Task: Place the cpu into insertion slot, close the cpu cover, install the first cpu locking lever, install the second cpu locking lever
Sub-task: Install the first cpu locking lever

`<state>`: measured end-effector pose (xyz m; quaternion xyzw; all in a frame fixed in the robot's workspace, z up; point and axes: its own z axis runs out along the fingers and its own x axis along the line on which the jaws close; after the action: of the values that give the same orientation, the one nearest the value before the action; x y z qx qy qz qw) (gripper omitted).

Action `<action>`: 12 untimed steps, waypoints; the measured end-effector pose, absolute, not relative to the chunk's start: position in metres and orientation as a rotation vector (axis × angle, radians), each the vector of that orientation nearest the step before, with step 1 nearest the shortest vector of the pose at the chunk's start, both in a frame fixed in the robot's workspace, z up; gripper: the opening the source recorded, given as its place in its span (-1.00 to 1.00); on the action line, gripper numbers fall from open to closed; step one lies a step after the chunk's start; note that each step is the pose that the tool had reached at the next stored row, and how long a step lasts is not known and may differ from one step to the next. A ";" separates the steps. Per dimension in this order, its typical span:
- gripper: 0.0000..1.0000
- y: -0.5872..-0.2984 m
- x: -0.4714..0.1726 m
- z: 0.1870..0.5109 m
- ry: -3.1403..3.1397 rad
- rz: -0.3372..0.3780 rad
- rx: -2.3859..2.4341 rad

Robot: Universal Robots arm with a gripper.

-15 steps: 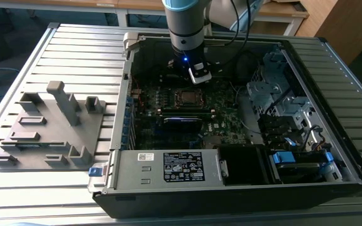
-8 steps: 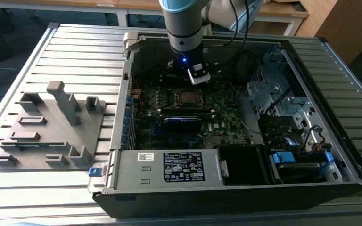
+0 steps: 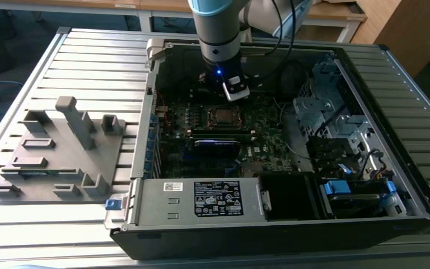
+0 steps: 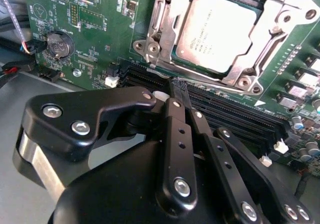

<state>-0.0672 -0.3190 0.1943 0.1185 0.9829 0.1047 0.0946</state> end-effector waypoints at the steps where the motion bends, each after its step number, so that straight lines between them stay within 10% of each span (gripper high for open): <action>1: -0.80 -0.319 -0.067 0.194 2.914 0.310 0.351; 12: -0.80 -0.320 -0.067 0.191 2.913 0.308 0.351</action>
<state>-0.0672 -0.3201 0.1914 0.1183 0.9829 0.1039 0.0958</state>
